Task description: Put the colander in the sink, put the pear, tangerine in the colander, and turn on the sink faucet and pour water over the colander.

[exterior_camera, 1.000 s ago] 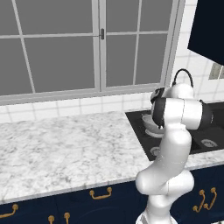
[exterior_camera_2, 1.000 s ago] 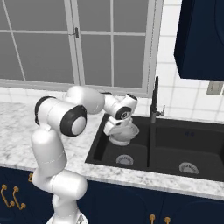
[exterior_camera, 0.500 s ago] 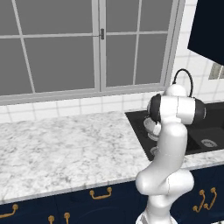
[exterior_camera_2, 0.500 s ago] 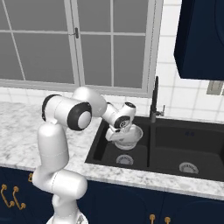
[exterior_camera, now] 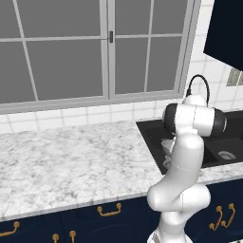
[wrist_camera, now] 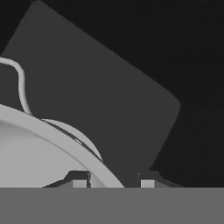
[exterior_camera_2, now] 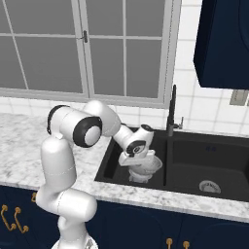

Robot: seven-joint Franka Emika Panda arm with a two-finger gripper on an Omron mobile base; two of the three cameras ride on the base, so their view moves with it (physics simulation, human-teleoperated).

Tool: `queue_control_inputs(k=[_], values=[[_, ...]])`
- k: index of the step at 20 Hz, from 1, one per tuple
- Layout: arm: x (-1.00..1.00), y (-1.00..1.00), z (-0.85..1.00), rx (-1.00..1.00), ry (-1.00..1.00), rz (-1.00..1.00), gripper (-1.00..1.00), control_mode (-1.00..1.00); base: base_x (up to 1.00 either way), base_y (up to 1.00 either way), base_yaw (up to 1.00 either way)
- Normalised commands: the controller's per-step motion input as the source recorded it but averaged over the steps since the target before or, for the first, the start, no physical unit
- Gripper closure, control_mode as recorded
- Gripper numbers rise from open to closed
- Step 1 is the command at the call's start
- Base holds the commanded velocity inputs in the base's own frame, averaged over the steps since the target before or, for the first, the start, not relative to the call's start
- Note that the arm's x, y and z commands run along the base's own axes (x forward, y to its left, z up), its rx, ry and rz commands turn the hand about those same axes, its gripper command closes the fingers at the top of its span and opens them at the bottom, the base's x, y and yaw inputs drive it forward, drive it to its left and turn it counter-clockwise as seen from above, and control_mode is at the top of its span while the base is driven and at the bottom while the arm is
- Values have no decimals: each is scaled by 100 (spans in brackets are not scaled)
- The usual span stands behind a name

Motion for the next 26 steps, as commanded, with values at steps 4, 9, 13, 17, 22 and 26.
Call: queue_control_inputs(k=[4,9,13,17,22,26], values=[[-2,0,-27,-2,0,-11,100,-100,0,0,0],[7,0,-32,-2,0,-8,100,-100,0,0,0],[44,0,-18,0,6,-3,100,-100,0,0,0],[62,0,-23,0,14,0,-100,-100,0,0,0],[37,0,-15,0,8,0,-100,-100,0,0,0],[8,-6,8,0,2,-3,-100,-100,0,0,0]])
